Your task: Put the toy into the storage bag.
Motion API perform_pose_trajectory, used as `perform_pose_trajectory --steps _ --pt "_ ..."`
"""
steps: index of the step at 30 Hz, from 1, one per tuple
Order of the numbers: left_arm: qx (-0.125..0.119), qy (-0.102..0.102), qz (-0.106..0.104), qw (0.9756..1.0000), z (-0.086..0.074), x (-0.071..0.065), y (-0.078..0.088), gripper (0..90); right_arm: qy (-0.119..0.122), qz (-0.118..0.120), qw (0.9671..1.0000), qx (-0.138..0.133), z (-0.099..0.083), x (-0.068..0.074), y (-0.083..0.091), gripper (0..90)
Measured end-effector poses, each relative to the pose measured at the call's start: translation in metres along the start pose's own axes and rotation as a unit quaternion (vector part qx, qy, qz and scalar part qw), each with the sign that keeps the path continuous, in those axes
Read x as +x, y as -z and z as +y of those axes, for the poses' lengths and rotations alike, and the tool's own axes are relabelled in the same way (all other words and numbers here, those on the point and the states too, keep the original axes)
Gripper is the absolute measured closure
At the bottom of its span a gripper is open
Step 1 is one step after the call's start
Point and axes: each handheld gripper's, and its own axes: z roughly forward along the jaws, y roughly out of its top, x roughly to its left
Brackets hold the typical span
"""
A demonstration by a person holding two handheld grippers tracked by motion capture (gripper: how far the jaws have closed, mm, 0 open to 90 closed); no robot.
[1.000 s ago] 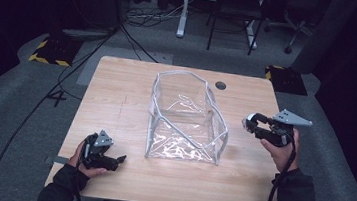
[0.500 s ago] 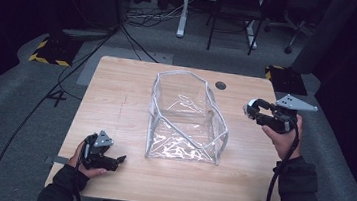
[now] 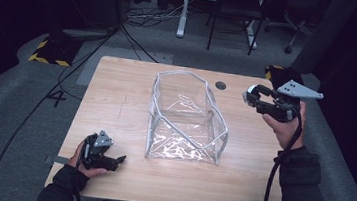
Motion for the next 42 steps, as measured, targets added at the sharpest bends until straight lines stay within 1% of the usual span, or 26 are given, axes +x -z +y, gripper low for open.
perform_pose_trajectory --steps 1,2,5,8,11,13,15,16,17,19,20,21,27,28,33,35,39,41,42 --pt "0.000 0.000 0.000 1.0000 0.000 0.000 0.000 13.8 0.001 0.000 1.0000 0.000 0.002 0.000 0.000 47.1" --pt "0.000 0.000 0.000 1.0000 0.000 0.000 0.000 13.7 -0.003 0.001 1.0000 -0.002 0.005 0.001 0.000 47.1" --pt "0.000 0.001 -0.003 1.0000 0.000 0.000 0.000 13.7 0.006 0.003 1.0000 -0.005 0.011 0.003 0.000 47.1" --pt "0.000 0.000 0.000 1.0000 0.000 0.000 0.000 13.7 0.013 0.005 0.9998 -0.012 0.018 0.006 0.002 47.1" --pt "0.000 0.000 0.000 1.0000 0.000 0.000 0.000 13.7 0.011 0.010 0.9998 -0.017 0.024 0.010 0.004 47.1" --pt "0.000 0.000 0.000 1.0000 0.000 0.000 0.000 13.7 0.017 0.012 0.9996 -0.018 0.028 0.013 0.004 47.1" --pt "0.000 0.001 -0.003 1.0000 0.000 0.000 0.000 13.8 0.018 0.015 0.9995 -0.019 0.032 0.017 0.004 47.1" --pt "0.000 0.000 0.000 1.0000 0.000 0.000 0.000 13.7 0.021 0.017 0.9995 -0.019 0.033 0.018 0.004 47.1" --pt "0.000 0.001 -0.003 1.0000 0.000 0.000 0.000 13.8 0.020 0.019 0.9995 -0.018 0.035 0.021 0.003 47.1" --pt "0.000 0.000 0.000 1.0000 0.000 0.000 0.000 13.7 0.028 0.024 0.9991 -0.019 0.037 0.024 0.001 47.1" --pt "0.000 0.002 -0.004 1.0000 0.000 0.000 0.000 13.7 0.024 0.025 0.9993 -0.016 0.038 0.027 0.000 47.1" --pt "0.000 0.000 0.000 1.0000 0.000 0.000 0.000 13.7 0.027 0.029 0.9991 -0.018 0.038 0.028 0.000 47.1" --pt "0.000 0.000 0.000 1.0000 0.000 0.000 0.000 13.7 0.030 0.035 0.9987 -0.021 0.044 0.038 -0.003 47.1" --pt "0.000 0.000 0.000 1.0000 0.000 0.000 0.000 13.7 0.028 0.042 0.9984 -0.024 0.045 0.041 -0.003 47.1" --pt "0.000 0.000 0.000 1.0000 0.000 0.000 0.000 13.7 0.041 0.057 0.9973 -0.022 0.049 0.054 -0.009 47.1" --pt "0.000 0.000 0.000 1.0000 0.000 0.000 0.000 13.8 0.039 0.063 0.9970 -0.024 0.050 0.059 -0.011 47.1" --pt "0.000 0.000 0.000 1.0000 0.000 0.000 0.000 13.7 0.049 0.076 0.9957 -0.017 0.051 0.070 -0.018 47.1" --pt "0.000 0.001 -0.003 1.0000 0.000 0.000 0.000 13.7 0.053 0.078 0.9955 -0.012 0.052 0.075 -0.023 47.0" --pt "0.000 0.000 0.000 1.0000 0.000 0.000 0.000 13.8 0.055 0.079 0.9953 -0.010 0.052 0.077 -0.025 47.0"
